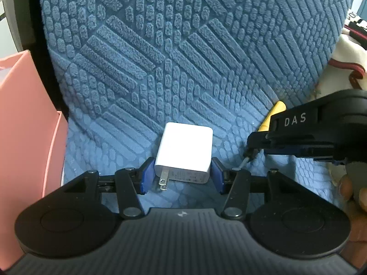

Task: Organize rigid objects
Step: 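Close the left gripper on the white charger while the right gripper holds the screwdriver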

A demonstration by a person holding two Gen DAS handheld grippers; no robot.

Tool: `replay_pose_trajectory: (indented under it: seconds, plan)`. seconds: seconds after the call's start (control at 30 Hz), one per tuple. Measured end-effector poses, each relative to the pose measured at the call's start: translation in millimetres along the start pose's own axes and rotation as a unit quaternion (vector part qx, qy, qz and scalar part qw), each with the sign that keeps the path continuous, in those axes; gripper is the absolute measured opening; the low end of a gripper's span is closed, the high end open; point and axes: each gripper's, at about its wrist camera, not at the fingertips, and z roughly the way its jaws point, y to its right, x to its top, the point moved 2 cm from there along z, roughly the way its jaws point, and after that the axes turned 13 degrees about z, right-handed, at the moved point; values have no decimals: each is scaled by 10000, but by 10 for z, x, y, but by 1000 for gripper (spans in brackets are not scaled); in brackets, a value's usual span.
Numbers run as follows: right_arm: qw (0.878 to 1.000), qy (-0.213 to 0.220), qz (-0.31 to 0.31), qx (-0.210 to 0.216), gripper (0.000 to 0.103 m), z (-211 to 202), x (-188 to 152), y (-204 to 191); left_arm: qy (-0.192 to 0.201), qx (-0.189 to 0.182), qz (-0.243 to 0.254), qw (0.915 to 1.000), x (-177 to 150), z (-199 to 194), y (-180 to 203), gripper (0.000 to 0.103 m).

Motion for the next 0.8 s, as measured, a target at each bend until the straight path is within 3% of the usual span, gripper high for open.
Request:
replay_pose_trajectory:
  seconds: [0.33,0.8]
  plan:
    - [9999,-62,-145,67,20,-269,-250,101,-30,-155,-8,9999,-84,-351,-25,57]
    - [9984,-286,-453,155,20,-699,-870,287,-159,-293,93,9994,-642,-741,174,56]
